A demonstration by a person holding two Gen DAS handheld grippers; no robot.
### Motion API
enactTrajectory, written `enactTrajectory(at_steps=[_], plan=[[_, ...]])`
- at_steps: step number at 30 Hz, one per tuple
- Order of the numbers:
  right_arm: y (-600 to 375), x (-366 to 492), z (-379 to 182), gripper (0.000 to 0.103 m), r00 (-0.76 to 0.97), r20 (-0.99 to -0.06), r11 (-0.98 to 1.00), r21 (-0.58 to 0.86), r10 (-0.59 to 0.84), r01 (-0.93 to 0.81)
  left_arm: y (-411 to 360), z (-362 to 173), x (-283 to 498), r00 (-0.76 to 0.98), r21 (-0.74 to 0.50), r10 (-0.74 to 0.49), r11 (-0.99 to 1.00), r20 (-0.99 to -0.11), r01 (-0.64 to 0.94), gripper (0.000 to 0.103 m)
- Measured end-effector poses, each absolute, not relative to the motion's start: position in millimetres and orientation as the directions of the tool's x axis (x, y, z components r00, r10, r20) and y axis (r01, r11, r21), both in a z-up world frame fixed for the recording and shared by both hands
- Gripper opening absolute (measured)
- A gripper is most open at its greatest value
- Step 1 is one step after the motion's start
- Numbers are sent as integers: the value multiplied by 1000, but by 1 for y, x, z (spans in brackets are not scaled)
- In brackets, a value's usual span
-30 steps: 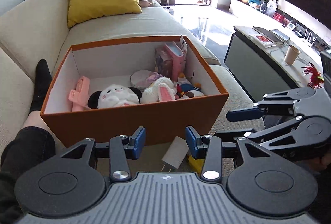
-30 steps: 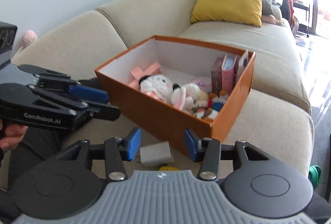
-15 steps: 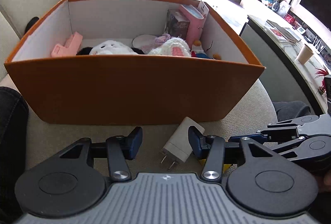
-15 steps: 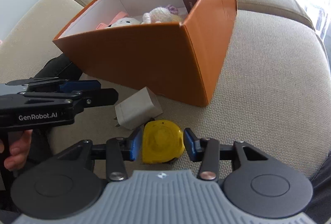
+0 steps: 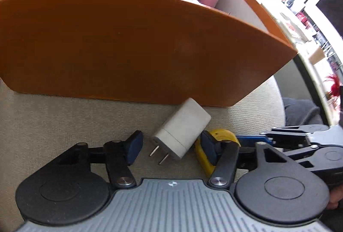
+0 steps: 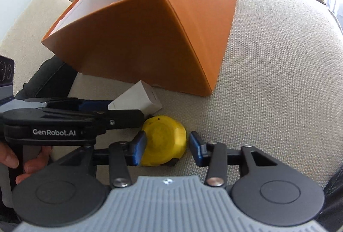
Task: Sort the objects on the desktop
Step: 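Grasp white charger with left gripper while right grasps yellow tape measure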
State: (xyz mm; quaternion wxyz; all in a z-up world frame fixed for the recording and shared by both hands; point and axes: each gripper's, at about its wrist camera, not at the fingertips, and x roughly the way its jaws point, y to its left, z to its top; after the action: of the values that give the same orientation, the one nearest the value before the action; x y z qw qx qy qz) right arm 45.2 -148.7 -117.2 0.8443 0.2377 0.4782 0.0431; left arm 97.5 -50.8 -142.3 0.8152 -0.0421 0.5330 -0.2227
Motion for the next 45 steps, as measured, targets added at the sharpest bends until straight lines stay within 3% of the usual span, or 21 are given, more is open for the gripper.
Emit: enactTrajectory(at_steps=[3, 4, 10, 14, 19, 22, 27, 28, 31, 35, 40, 45], plan=[[-147, 42, -116, 44, 545, -779, 879, 453, 309, 149, -51, -140, 94, 341, -293, -397, 901, -852, 319, 64], [-146, 40, -115, 43, 550, -777, 881, 450, 306, 147, -52, -139, 93, 345, -289, -401, 898, -849, 333, 57], [-142, 27, -101, 26, 581, -755, 879, 457, 304, 133, -56, -131, 77, 395, -162, -327, 903, -859, 397, 55], [-124, 22, -90, 23, 573, -765, 913, 402, 294, 68, -66, -129, 60, 453, 11, -256, 862, -854, 507, 56], [-98, 22, -82, 23, 550, -791, 951, 308, 269, -22, -64, -126, 49, 495, 76, -264, 821, -828, 565, 56], [-108, 32, -89, 24, 523, -794, 939, 342, 309, -36, -66, -125, 46, 489, 63, -292, 807, -822, 587, 47], [-123, 47, -110, 26, 488, -774, 874, 484, 404, 43, -63, -125, 42, 469, 12, -314, 821, -826, 570, 47], [-126, 49, -116, 32, 473, -776, 858, 507, 417, 75, -62, -125, 41, 473, 20, -309, 821, -825, 571, 45], [-131, 49, -125, 35, 469, -765, 829, 548, 442, 110, -58, -123, 37, 472, 5, -312, 831, -825, 557, 45], [-129, 48, -121, 26, 486, -747, 817, 566, 454, 108, -52, -117, 35, 470, -19, -309, 850, -827, 527, 44], [-109, 42, -100, 23, 514, -770, 890, 456, 377, 30, -39, -105, 39, 470, -42, -292, 881, -833, 471, 38], [-83, 42, -78, 22, 572, -801, 982, 182, 175, -45, -28, -104, 44, 435, -81, -273, 908, -858, 411, 38]])
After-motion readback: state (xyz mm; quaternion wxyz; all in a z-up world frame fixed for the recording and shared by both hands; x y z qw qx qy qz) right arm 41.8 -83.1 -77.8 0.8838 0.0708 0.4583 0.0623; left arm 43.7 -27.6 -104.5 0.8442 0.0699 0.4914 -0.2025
